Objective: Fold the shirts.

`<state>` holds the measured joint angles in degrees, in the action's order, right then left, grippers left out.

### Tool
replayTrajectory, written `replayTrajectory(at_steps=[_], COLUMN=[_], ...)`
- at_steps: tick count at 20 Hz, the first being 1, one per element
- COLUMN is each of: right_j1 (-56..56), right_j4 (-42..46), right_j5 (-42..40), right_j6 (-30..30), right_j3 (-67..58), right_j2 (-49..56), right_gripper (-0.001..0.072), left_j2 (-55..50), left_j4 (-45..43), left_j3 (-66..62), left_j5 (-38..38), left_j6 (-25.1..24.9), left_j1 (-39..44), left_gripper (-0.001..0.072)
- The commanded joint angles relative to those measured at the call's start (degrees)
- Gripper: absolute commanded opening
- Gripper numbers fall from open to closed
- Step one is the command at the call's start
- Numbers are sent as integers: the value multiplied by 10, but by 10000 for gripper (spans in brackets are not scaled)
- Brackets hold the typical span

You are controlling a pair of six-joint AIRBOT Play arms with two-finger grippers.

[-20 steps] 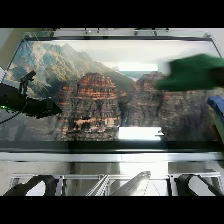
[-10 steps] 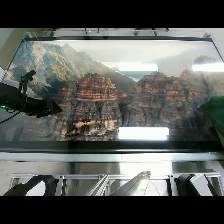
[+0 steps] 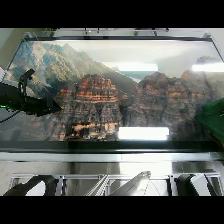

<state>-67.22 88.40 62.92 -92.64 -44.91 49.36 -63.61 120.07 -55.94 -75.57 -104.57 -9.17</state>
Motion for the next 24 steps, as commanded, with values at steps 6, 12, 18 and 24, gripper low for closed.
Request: replayTrajectory(at_steps=[6, 12, 18, 24], right_j1=[2, 88, 259, 614], right_j4=[-7, -39, -387, -567], right_j5=[113, 257, 215, -169], right_j6=[-15, -30, 49, 194], right_j3=[-1, -1, -1, -13], right_j2=[-14, -81, -101, -18], right_gripper=[700, 700, 34, 22], left_j2=[0, 0, 0, 11], left_j4=[2, 30, 51, 76], left_j3=[0, 0, 0, -45], left_j5=[9, 7, 13, 68], left_j6=[0, 0, 0, -24], left_j1=[0, 0, 0, 22], left_gripper=[327, 327, 41, 26])
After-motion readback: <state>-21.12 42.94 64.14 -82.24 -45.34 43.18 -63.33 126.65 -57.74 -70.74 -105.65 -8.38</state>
